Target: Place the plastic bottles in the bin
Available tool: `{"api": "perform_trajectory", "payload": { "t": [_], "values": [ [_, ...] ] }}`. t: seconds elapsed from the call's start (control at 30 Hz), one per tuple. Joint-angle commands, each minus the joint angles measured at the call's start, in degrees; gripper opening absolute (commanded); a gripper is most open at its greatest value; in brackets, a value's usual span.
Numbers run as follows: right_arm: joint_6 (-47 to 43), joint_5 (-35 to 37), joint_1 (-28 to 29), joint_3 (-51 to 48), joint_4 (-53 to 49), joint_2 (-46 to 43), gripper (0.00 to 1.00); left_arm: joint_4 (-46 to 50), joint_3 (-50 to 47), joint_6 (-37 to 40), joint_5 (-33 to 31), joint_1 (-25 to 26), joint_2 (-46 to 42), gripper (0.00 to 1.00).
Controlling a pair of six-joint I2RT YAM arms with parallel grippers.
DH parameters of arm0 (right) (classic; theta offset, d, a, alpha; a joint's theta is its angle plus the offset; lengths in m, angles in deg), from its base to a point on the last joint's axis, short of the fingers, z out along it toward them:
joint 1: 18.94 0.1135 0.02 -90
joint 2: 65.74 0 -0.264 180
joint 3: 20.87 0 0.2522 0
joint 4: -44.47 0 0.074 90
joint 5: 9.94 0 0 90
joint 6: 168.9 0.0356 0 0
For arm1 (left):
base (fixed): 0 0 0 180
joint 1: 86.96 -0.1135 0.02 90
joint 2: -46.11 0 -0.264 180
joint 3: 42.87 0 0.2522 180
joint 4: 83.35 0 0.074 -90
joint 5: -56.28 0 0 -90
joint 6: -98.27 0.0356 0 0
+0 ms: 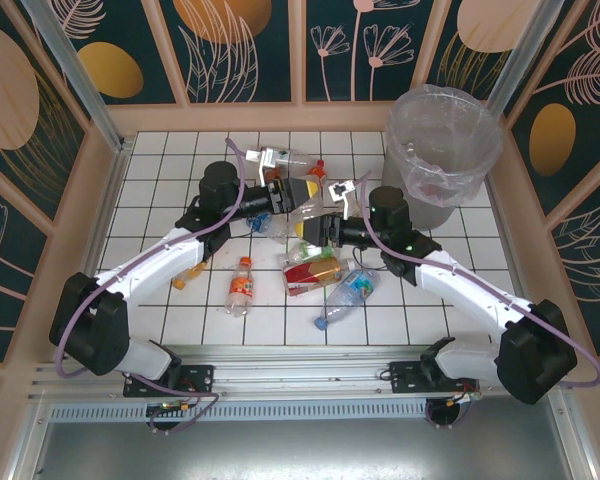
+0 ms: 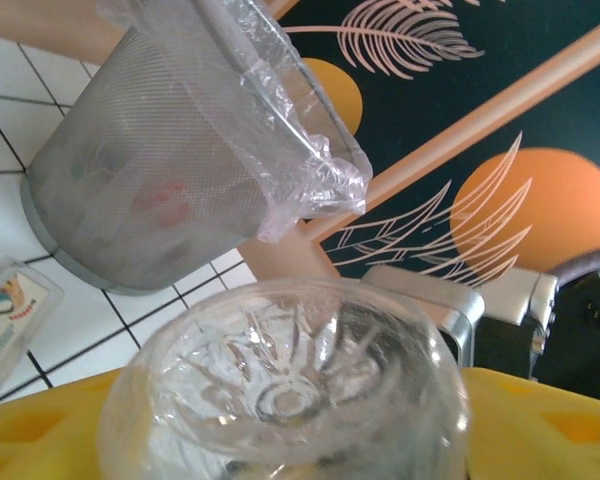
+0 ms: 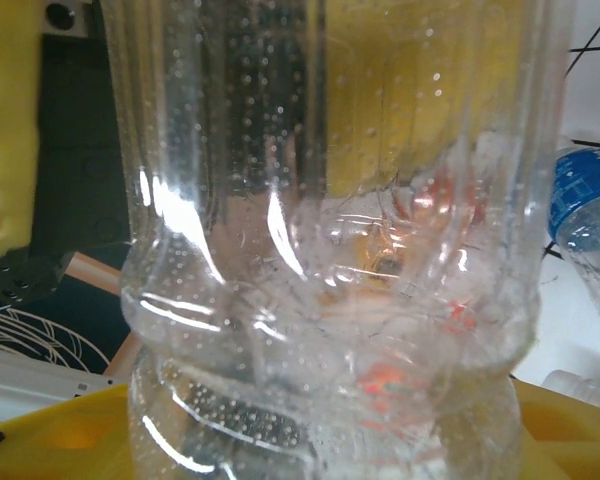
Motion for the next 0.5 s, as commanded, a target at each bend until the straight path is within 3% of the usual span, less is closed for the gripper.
{"api": "perform_trajectory", "payload": {
  "t": [0.0,0.03,0.23,0.47],
  "values": [
    [-2.5,2.6,-0.3,2.1,-2.3,-2.6,0.55,1.2,1.2,2.2,0.4,0.0,-1.3,0.93],
    [-2.9,2.9,-0.6,2.0,-3.1,-3.1,0.55,1.6,1.4,3.1,0.0,0.0,-1.8,0.98],
    [-5.7,4.0,-3.8,2.1,-9.7,-8.5,0.55,8.6,3.3,9.3,-3.8,0.0,-4.3,0.99],
    [-12.3,6.3,-12.4,7.0,-21.9,-13.4,0.55,12.8,3.9,19.9,1.9,0.1,-8.8,0.99]
  ]
}}
